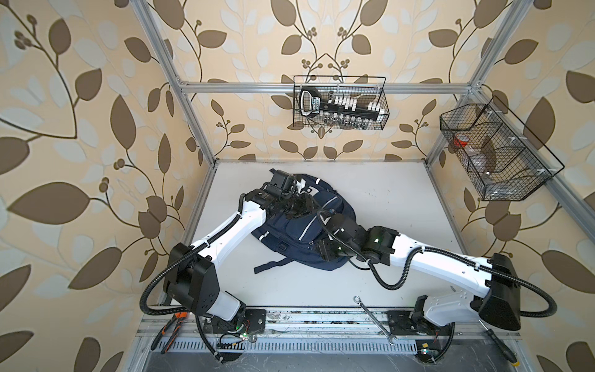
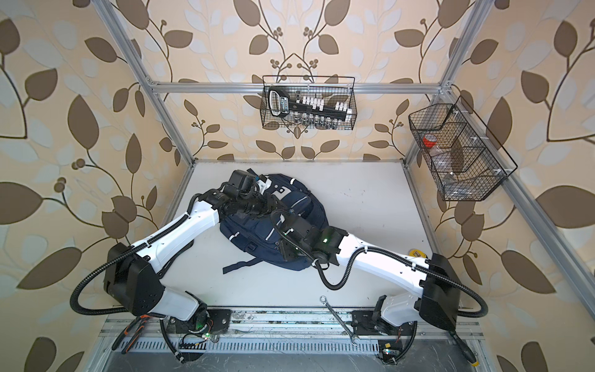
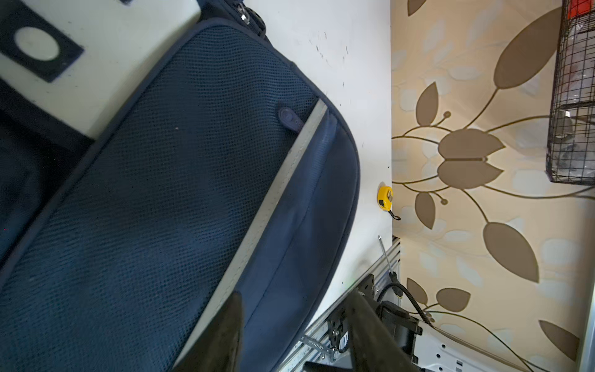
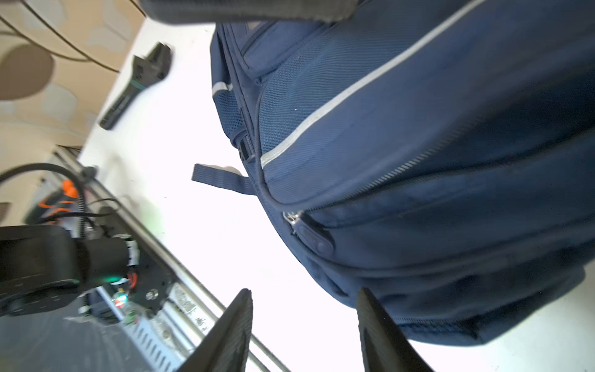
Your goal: Pack the student bag
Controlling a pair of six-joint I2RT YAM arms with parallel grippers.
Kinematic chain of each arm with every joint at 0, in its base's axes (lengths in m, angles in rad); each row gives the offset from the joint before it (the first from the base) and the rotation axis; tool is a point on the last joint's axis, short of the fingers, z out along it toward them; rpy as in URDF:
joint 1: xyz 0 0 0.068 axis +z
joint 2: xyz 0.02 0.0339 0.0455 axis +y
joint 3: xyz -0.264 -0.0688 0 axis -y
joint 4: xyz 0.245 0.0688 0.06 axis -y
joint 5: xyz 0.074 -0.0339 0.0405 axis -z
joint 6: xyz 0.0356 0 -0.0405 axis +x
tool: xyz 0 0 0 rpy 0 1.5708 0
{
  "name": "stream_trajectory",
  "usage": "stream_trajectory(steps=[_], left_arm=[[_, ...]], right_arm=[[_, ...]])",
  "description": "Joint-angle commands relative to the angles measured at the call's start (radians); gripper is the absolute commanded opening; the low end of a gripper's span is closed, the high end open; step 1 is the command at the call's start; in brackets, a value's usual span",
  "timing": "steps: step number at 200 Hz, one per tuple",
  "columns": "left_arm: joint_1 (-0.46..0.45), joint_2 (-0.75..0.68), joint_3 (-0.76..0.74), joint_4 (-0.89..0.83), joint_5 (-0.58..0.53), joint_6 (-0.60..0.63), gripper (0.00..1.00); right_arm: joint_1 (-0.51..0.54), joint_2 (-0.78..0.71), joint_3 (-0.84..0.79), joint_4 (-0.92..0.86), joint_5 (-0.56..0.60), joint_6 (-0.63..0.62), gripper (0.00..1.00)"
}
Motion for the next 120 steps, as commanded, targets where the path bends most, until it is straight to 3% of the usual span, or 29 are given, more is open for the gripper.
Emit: stream_trajectory(steps=[1,49,73,120], left_arm=[[0.054,-0.093,-0.017,-0.031,-0.049,-0.05,0.51],[0.132,-0.143,-0.122,-0.001,0.009,-0.106,0.43],[0.133,-0.155,-0.143,0.004,0.014,-0.108,0.44],[0.147,-0.169,-0.172,0.002,0.019,-0.106,0.43]], right_arm=[[0.043,0.06,0.064,-0.068,0.121,-0.058,0.52],[0.098,0.18,0.163,-0.165,0.257,-0.094,0.47],[0.098,0.214,0.172,-0.16,0.26,-0.117,0.39],[0.098,0.254,0.166,-0.148,0.28,-0.132,0.37]])
